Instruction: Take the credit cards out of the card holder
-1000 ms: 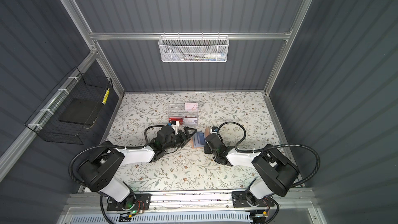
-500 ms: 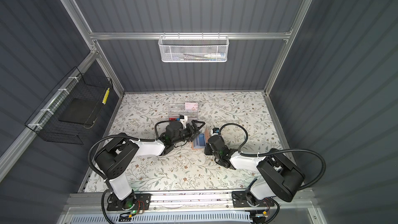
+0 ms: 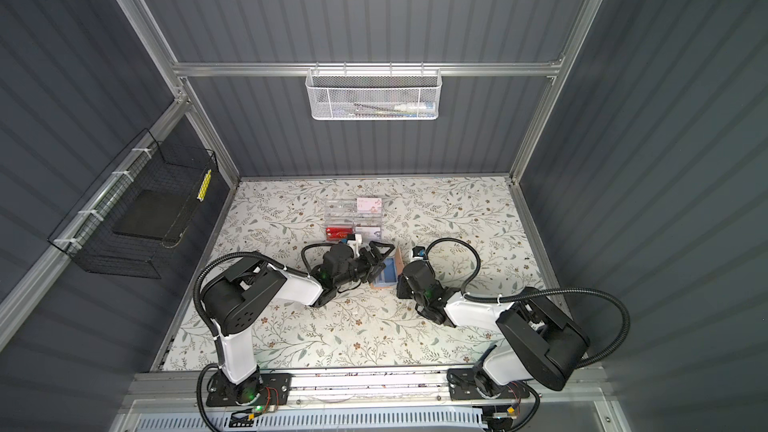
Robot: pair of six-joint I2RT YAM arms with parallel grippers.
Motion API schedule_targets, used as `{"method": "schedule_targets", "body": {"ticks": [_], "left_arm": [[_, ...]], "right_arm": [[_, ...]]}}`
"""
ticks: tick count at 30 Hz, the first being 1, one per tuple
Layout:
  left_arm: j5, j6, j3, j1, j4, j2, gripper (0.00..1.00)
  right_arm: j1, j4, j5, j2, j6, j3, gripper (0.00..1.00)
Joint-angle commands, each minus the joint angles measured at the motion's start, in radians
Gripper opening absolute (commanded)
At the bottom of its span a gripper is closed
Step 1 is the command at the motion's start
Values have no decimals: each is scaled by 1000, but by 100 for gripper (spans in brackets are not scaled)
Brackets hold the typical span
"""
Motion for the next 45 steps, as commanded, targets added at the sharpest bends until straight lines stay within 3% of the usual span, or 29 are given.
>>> {"method": "schedule_targets", "body": {"ticks": [1, 10, 16, 22, 31, 45], "left_arm": [[-17, -14, -39, -6, -5, 54, 100], [-13, -34, -70, -6, 62, 100, 100], [-11, -43, -86, -5, 87, 102, 100], [-6, -44, -97, -6, 93, 98, 100], [-1, -43, -101, -5, 102, 107, 100], [-4, -42, -103, -6, 107, 114, 100]], "right_arm": [[-25, -51, 16, -35, -6, 4, 38], [-94, -199, 7, 21, -67, 134, 42], [-95, -313, 76, 127, -98, 266, 33], [-95, -335, 120, 163, -73, 268, 22], [-94, -315, 191, 186, -73, 211, 35], [-84, -330, 231, 221, -88, 223, 38]]}}
